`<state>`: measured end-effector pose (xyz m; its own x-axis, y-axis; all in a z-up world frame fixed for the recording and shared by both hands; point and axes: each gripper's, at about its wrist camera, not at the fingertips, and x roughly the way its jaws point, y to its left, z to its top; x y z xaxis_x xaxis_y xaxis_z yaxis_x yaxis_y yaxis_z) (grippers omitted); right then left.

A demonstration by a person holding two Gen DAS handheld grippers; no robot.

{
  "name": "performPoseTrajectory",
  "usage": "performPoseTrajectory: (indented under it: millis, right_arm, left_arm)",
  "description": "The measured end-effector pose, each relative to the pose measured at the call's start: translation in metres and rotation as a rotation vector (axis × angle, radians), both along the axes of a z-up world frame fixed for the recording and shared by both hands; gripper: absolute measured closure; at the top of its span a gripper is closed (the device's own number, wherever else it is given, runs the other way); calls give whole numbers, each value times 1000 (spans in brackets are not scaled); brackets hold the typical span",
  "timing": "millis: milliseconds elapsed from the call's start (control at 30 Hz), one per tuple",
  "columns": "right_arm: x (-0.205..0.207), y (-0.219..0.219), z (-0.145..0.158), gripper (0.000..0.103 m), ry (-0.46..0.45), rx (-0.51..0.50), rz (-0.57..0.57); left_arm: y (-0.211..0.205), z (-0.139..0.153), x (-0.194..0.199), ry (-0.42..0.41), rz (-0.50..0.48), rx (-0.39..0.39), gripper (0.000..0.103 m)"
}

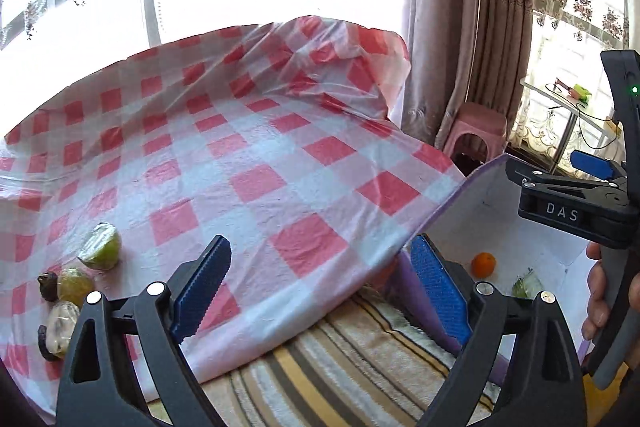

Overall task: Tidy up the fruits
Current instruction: 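Move both open grippers back from the box toward the table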

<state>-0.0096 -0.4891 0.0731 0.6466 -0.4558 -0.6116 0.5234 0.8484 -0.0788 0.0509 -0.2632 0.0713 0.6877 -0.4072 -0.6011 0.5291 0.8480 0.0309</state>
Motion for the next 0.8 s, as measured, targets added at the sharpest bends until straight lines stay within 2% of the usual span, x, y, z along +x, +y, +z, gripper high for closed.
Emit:
performPoseTrajectory:
  millis: [167,267,400,567,700,800]
  right_arm:
    - [18,39,5,2,-44,171,166]
    - [32,72,3,2,-43,234,262]
    - [46,128,0,2,-30,231,388]
    - [60,184,-2,2,-9,234,504]
    - [68,224,-8,2,17,225,582]
    - [72,249,-15,2,37,222,644]
  left_arm:
    - [50,11,3,-48,55,-27,14]
    - [87,13,2,-30,21,-92,14]
    - [138,8,6,20,79,-147,14]
    - [208,1,9,71,202,-253,14]
    - [255,-5,11,88,307,-272,14]
    - [284,-15,14,132,368,-299,15]
